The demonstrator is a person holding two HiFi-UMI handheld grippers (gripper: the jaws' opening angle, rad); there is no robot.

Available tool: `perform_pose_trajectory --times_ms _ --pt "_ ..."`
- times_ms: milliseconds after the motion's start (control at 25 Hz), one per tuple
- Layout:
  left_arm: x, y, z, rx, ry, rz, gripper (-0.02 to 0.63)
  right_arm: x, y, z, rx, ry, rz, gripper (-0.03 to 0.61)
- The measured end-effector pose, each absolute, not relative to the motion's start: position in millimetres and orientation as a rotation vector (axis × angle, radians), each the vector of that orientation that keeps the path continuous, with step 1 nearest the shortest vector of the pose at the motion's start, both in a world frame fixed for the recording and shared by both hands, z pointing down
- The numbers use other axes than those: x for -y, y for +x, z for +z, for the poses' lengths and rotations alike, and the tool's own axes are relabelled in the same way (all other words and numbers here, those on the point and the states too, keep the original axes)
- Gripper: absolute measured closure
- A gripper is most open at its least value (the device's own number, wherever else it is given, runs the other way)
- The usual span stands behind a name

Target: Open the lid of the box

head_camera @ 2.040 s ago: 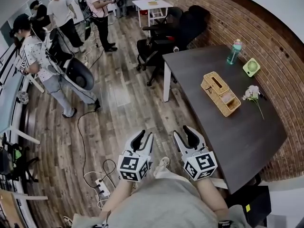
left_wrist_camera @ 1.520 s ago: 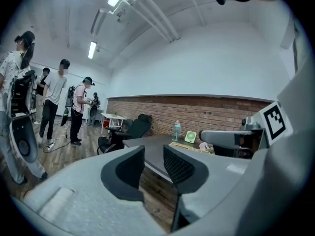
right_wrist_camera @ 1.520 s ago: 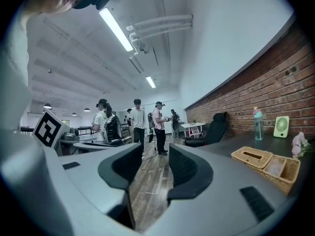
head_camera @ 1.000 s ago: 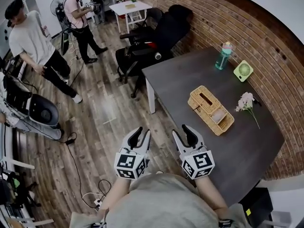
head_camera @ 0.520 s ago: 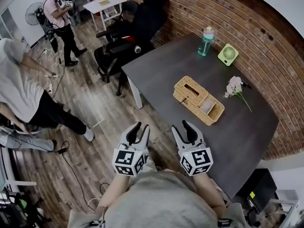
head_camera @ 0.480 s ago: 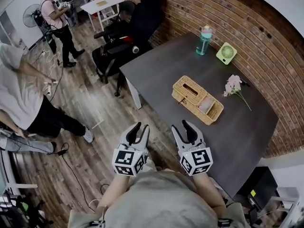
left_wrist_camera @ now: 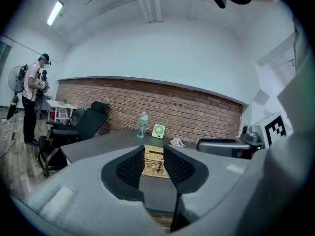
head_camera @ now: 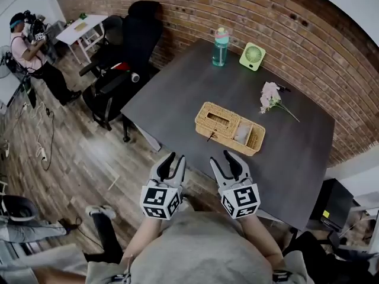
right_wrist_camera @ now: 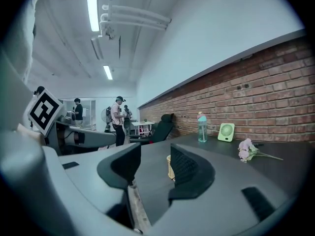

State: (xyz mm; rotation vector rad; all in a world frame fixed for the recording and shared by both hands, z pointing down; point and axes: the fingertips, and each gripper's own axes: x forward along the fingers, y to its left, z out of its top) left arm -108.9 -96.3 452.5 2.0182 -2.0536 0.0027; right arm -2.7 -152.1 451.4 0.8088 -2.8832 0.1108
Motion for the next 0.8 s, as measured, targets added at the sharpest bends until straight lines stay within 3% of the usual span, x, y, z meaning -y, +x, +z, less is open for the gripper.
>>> perform_pose_trajectory --times_ms 800 --pt "189 -160 462 1.665 2.312 0.097 0.497 224 -50 505 2.644 1.262 0.170 0.394"
